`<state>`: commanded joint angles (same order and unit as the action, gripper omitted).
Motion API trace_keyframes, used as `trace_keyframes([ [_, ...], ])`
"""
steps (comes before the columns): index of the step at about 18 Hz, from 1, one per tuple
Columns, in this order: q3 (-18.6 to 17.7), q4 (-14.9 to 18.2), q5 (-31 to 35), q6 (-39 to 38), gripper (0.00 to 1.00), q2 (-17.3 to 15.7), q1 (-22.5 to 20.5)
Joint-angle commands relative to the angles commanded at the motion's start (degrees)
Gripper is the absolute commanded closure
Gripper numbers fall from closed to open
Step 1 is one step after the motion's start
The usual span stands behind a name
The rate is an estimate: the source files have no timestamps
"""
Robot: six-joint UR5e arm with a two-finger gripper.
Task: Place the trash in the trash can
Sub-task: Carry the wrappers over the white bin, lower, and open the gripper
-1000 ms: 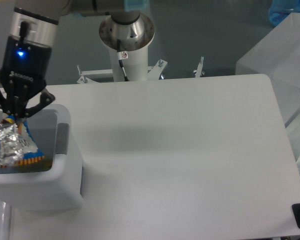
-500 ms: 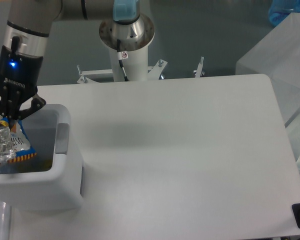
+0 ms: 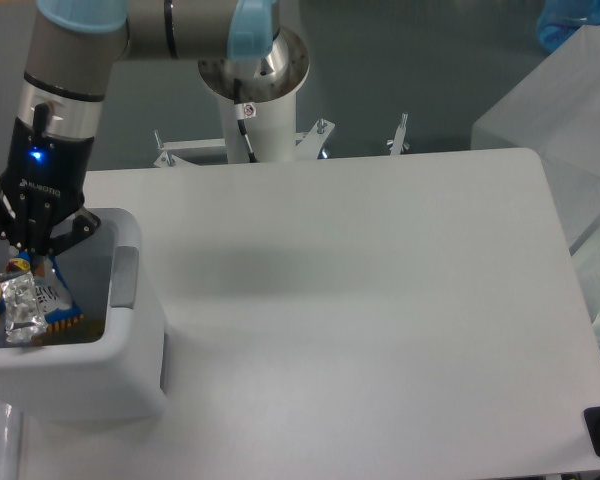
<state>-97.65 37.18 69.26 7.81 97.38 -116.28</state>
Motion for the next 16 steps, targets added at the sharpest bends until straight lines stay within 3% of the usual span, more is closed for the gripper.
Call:
trace_keyframes([
  [1, 0.3, 0.0, 0.4, 0.1, 0.31, 0.0, 0.0],
  [2, 0.6, 0.0, 1.4, 0.1, 0.07, -0.1, 0.0],
  [3, 0.6, 0.1, 2.9, 0.1, 0.00, -0.4, 0.0],
  [11, 1.1, 0.0, 5.0, 0.3, 0.00, -2.5, -1.1],
  [16, 1.7, -0.1, 5.9, 7.1, 0.00, -5.8, -12.3],
])
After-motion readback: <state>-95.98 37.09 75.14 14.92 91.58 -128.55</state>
